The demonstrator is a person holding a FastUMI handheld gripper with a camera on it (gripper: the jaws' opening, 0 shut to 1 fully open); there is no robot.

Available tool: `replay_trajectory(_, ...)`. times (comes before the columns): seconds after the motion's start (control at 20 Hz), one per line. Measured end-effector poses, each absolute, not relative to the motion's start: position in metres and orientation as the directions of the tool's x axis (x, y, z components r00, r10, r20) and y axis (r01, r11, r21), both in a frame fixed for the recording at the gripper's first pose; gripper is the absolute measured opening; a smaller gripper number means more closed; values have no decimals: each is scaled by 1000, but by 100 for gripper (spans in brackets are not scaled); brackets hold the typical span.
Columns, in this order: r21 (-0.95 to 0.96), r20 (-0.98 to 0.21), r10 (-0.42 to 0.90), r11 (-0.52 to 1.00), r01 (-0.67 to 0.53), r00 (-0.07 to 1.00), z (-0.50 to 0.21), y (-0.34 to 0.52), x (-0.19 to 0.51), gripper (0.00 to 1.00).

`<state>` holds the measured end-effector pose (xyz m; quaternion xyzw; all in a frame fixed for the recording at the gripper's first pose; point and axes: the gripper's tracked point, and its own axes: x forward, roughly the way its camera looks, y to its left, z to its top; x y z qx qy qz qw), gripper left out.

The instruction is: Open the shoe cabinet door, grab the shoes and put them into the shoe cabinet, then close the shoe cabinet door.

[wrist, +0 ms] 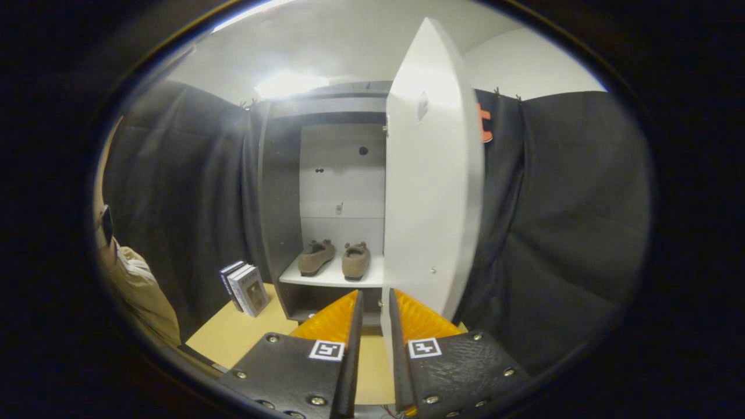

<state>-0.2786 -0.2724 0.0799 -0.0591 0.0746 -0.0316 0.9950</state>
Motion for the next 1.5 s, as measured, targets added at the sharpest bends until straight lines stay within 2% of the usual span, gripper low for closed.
replay_trajectory(0.25, -132, -130, -146, 983, 129, 981, 84, -329, -299, 25)
replay_trajectory(0.5, -125, -123, -162, 981, 147, 979, 81, -368, -278, 26)
replay_trajectory(0.7, -81, -141, -103, 992, 92, 985, 74, -366, -264, 27)
replay_trajectory(0.8, -63, -140, -89, 995, 80, 986, 72, -366, -250, 45)
replay_trajectory(0.85, -64, -139, -87, 995, 78, 986, 69, -368, -245, 46)
replay_trajectory(1.25, -43, -139, -57, 998, 52, 989, 73, -362, -245, 46)
replay_trajectory(1.5, -29, -160, 40, 999, -45, 986, 78, -339, -248, 46)
